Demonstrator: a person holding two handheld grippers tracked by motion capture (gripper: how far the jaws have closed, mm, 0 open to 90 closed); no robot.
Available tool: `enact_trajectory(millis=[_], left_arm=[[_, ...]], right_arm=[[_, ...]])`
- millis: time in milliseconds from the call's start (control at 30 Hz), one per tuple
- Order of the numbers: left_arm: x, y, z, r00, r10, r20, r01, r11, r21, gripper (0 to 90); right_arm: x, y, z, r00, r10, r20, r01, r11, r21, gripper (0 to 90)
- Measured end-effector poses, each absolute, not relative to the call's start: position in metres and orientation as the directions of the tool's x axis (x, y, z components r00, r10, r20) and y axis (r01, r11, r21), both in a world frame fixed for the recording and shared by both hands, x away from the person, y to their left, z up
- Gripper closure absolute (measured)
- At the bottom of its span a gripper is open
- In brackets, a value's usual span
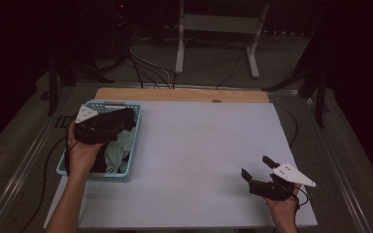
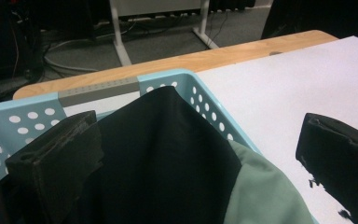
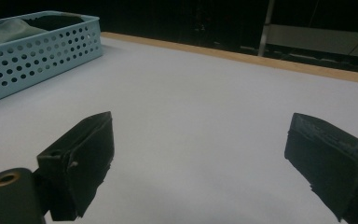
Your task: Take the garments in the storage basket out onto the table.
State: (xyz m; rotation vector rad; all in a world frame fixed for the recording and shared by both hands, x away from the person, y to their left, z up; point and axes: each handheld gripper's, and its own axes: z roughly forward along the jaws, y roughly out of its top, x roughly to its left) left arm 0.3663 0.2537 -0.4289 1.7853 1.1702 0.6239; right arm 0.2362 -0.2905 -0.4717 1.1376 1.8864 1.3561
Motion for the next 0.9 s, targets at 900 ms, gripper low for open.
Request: enact_trajectory(millis=[900], left_arm=[[0.387,0.237,-0.452,0.437,0.895,-0.091,0.565,-0.194,0.802,0.0]], right_arm=[[0.236,-0.291,-0.472,-0.492,0.869,0.044,0.317,0.132,0.939,7.9]])
